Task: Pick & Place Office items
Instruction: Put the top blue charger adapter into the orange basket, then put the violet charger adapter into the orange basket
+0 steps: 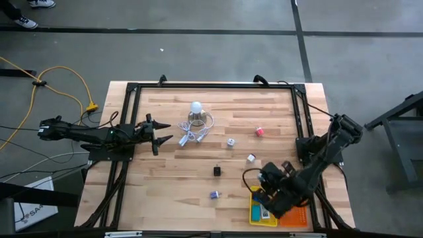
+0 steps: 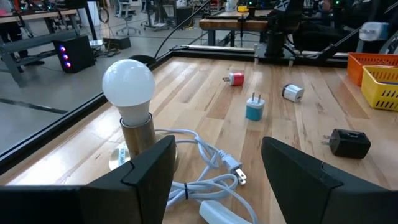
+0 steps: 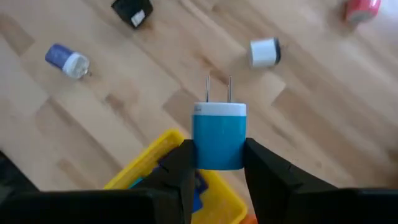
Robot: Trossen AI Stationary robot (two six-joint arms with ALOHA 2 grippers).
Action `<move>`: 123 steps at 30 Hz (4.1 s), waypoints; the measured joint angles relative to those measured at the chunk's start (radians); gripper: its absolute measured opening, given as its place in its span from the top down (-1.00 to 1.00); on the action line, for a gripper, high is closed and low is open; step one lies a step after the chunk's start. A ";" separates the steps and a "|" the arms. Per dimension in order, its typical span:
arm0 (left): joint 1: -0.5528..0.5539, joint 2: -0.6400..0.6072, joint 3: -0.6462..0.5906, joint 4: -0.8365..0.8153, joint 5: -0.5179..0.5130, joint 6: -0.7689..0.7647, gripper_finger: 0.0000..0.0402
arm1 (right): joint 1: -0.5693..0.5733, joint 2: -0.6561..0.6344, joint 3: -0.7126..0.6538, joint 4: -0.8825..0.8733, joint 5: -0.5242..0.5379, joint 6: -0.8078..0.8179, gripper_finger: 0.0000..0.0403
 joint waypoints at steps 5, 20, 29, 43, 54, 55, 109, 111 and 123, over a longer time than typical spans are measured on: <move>0.000 0.000 0.000 0.000 0.000 0.000 -0.15 | 0.090 0.012 0.000 -0.016 -0.025 0.129 0.48; 0.000 0.000 0.000 0.003 0.000 0.000 -0.15 | 0.300 0.062 0.000 -0.060 -0.137 0.496 0.48; 0.000 0.000 0.000 0.003 0.000 0.000 -0.15 | 0.372 0.109 0.000 -0.039 -0.219 0.666 0.48; 0.000 0.000 0.000 0.003 0.000 0.000 -0.15 | 0.382 0.188 0.000 -0.041 -0.323 0.847 0.48; 0.000 0.000 0.000 0.003 0.000 0.000 -0.15 | 0.365 0.230 0.000 -0.058 -0.391 0.880 0.48; 0.000 0.000 0.000 0.003 0.000 0.000 -0.15 | 0.365 0.230 0.000 -0.063 -0.392 0.881 0.48; 0.000 0.000 0.000 0.003 0.000 0.000 -0.15 | 0.370 0.344 0.000 -0.053 -0.461 0.886 0.31; 0.000 0.000 0.000 0.003 0.000 0.000 -0.15 | 0.370 0.344 0.000 -0.057 -0.459 0.889 0.31; 0.000 0.000 0.000 0.003 0.000 0.000 -0.15 | 0.370 0.289 -0.001 -0.075 -0.402 0.892 0.32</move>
